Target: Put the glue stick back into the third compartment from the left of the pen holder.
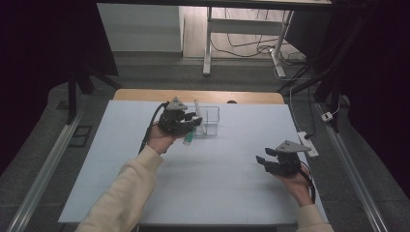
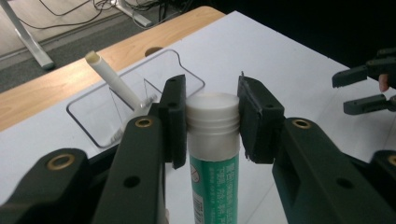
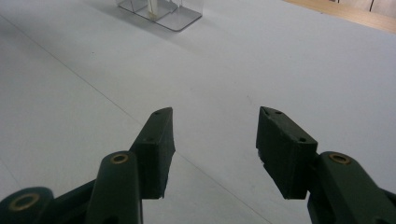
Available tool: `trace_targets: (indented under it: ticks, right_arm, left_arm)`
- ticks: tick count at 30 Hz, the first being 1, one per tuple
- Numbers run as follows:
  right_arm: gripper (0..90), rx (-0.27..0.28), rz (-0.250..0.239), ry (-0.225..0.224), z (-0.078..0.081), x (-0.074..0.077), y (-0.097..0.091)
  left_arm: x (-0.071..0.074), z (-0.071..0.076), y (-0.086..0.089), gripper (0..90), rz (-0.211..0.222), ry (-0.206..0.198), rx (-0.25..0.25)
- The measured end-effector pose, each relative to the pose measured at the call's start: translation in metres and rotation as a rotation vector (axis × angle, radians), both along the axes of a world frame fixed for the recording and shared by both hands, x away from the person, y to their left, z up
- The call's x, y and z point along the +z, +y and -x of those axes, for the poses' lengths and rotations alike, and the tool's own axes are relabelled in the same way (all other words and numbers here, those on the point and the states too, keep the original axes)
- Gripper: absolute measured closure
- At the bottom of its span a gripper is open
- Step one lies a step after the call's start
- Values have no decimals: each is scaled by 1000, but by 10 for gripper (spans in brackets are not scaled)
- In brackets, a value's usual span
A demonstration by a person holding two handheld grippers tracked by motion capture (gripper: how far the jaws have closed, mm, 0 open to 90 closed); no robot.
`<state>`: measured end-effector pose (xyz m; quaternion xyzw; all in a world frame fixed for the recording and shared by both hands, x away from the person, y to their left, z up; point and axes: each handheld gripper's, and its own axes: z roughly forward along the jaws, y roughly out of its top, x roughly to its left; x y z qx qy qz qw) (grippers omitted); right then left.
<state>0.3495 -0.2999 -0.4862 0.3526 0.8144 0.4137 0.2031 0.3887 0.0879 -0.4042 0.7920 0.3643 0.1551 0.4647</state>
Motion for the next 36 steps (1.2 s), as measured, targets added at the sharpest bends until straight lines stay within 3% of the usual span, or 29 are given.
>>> trace_targets:
  ticks: [20, 36]
  right_arm:
    - [461, -8, -4, -3, -1, 0, -2]
    - [441, -5, -5, 2, 0, -1, -2]
  left_arm:
    - [-4, -14, -1, 648, -7, 14, 21]
    - [16, -38, -17, 648, -2, -21, 34]
